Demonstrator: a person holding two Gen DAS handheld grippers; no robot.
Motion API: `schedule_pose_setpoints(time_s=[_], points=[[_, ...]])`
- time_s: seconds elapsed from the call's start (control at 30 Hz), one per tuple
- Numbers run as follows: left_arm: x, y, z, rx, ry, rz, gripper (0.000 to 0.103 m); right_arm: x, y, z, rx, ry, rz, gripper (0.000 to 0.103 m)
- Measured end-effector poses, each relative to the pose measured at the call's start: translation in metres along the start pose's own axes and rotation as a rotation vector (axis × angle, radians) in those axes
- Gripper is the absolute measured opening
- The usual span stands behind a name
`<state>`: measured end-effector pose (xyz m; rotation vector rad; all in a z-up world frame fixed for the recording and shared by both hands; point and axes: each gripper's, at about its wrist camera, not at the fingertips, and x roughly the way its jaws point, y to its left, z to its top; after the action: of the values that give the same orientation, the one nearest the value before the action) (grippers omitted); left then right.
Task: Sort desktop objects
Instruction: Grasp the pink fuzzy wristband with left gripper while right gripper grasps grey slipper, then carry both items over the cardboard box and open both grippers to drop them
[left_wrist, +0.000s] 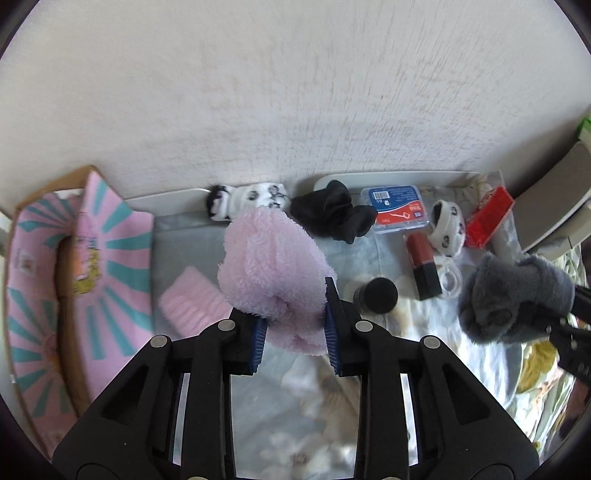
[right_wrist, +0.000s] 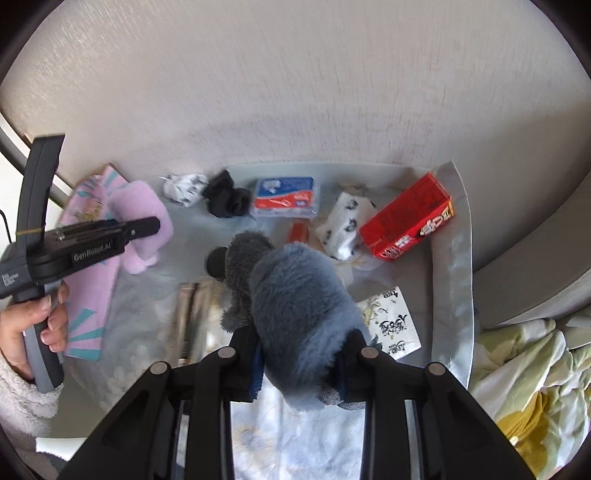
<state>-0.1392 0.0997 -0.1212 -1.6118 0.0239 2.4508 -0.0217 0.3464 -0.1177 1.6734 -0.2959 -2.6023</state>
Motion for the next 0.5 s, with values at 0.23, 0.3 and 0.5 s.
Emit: schedule_pose_setpoints(time_s=[0.23,0.3,0.5], points=[[-0.054,0.022,-0.005,0.026,-0.001,0.049,0.024,-0.026,0.013,0.017,-0.061,0.018,-0.036,0.027],[-0.074,0.041,-0.008,0.009,-0.002,0.060,0.024,-0.035,0.015,0.023,-0.075,0.023,-0.033,0.027],[-0.117,0.090,-0.025,-0.042,-0.021,0.149,0.024,-0.050,0.039,0.042,-0.206,0.042,-0.082,0.027]])
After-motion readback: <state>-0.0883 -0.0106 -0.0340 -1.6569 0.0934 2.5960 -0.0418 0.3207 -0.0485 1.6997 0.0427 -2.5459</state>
